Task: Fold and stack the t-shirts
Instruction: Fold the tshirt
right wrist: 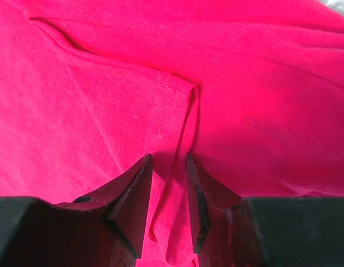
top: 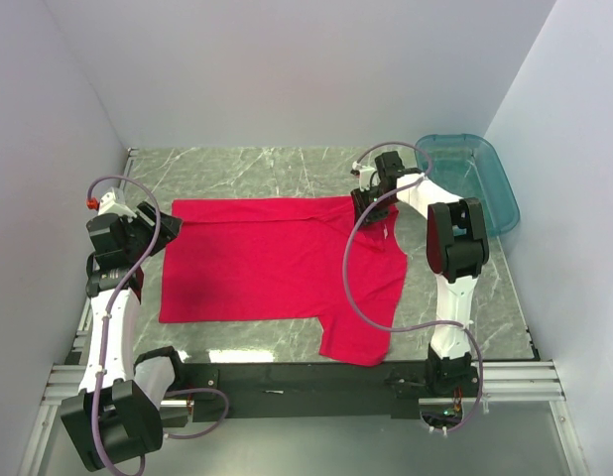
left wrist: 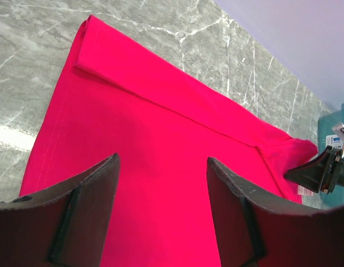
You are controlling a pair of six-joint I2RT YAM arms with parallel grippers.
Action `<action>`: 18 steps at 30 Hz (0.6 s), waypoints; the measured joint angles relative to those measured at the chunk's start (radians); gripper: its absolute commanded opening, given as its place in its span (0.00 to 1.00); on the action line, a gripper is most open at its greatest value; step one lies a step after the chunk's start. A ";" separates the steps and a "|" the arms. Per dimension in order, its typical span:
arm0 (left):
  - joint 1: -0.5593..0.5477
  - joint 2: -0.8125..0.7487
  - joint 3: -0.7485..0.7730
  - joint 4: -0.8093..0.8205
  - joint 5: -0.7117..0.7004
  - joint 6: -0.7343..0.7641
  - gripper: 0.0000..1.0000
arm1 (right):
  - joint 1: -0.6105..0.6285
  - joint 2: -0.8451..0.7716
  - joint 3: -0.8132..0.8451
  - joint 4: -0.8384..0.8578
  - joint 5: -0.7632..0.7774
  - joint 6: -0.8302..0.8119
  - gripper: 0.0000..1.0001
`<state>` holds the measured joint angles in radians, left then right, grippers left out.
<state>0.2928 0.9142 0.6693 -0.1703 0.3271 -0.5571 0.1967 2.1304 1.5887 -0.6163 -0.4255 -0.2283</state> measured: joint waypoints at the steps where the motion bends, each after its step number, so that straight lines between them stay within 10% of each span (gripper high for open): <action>1: 0.000 0.000 0.000 0.000 0.000 0.000 0.69 | 0.000 0.000 0.000 0.000 -0.003 0.000 0.35; 18: 0.000 0.000 0.000 0.000 0.000 0.000 0.69 | 0.001 -0.014 -0.037 0.010 -0.036 -0.002 0.00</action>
<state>0.2928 0.9142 0.6693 -0.1703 0.3271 -0.5571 0.1978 2.1159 1.5520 -0.6067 -0.4614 -0.2298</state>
